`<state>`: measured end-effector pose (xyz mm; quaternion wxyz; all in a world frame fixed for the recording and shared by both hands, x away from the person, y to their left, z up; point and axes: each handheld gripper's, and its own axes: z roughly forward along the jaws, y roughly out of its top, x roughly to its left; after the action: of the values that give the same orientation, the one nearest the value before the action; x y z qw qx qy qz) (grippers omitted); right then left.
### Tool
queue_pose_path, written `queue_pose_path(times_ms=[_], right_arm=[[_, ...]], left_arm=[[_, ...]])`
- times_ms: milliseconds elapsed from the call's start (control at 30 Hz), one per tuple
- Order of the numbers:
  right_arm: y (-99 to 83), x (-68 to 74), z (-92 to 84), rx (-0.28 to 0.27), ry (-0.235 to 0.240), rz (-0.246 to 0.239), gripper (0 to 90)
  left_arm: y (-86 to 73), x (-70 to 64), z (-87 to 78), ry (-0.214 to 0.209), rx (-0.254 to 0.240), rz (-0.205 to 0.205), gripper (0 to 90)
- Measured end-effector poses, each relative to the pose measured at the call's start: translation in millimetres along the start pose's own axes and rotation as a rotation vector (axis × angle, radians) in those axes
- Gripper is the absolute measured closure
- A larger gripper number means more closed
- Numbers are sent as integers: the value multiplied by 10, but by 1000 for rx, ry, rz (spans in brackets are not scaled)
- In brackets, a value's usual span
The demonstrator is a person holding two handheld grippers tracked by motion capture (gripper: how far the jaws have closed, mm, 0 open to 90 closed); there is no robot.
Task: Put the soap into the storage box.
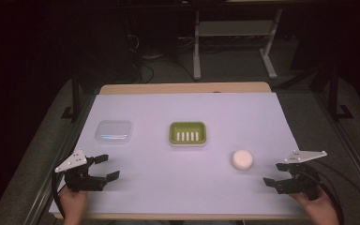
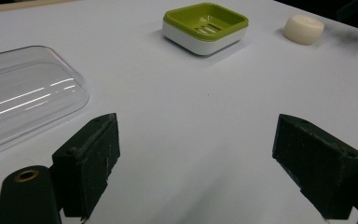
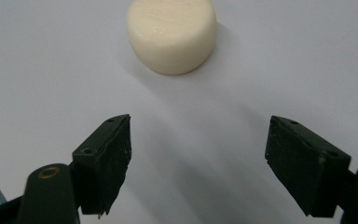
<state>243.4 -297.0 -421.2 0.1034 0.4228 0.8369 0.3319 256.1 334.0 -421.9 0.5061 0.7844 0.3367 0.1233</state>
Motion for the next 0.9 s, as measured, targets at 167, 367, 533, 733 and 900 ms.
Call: queue_pose_path(times_ms=[167, 367, 533, 733, 900], right_arm=[[39, 57, -23, -9, -10, -16, 218], [99, 107, -29, -15, -6, -34, 218], [161, 137, 36, 9, 4, -26, 220], [247, 134, 47, 15, 18, -15, 219], [307, 113, 77, 39, 7, -26, 169]], left_arm=[[4, -6, -2, -3, -6, 5, 145], [-1, -18, -7, -4, -3, 7, 145], [-10, -6, -15, -3, -7, -6, 145], [-8, -9, -7, -3, -4, -3, 145], [-11, -6, -18, -1, -9, -9, 145]])
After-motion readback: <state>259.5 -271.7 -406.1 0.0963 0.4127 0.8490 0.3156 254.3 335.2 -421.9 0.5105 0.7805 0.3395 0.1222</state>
